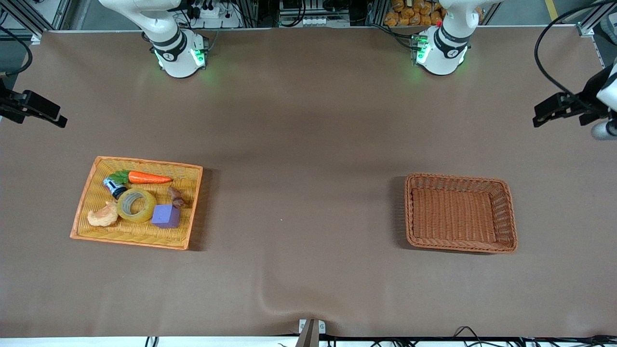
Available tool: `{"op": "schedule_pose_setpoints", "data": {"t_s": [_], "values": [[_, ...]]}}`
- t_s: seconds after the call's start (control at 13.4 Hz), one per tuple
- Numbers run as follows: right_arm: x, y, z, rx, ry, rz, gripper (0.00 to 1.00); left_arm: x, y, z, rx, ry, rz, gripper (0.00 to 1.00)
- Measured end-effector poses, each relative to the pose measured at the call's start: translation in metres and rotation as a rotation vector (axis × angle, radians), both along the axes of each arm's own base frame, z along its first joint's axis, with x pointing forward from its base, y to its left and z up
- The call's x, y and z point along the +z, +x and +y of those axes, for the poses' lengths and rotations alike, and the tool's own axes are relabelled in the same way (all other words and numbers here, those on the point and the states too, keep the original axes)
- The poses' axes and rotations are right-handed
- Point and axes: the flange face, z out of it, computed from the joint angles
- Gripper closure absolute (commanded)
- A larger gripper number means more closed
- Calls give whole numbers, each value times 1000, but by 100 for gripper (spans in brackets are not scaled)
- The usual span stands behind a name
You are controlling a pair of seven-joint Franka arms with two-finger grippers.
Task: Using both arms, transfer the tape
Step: 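Move the right gripper over the yellow tray toward the tape roll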
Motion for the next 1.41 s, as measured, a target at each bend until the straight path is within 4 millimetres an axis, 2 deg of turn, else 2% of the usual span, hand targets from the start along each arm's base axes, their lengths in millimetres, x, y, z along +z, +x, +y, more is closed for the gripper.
{"op": "schedule_pose_setpoints", "data": {"t_s": [0.15, 0.3, 0.52, 0.67, 0.97, 1.12, 1.27, 1.41], "values": [[-8, 0, 0, 0, 1, 18, 0, -25, 14, -3, -11, -10, 23, 0], [-16, 1, 0, -1, 1, 34, 0, -42, 26, -2, -12, -18, 24, 0], [-34, 6, -1, -3, 2, 51, 0, -39, 30, 2, -5, -20, 1, 0], [-62, 17, -3, -7, 1, 58, 0, -33, 27, -1, -10, -20, -6, 0], [-142, 56, -22, 8, 1, 93, 0, -24, 9, -23, -34, -27, 52, 0], [-178, 70, -31, 38, 4, 112, 0, -22, 7, -28, -43, -26, 58, 0], [-207, 80, -36, 47, 6, 129, 0, -23, 5, -23, -34, -25, 71, 0], [-224, 85, -39, 71, 9, 139, 0, -23, 5, -18, -26, -24, 76, 0]]}}
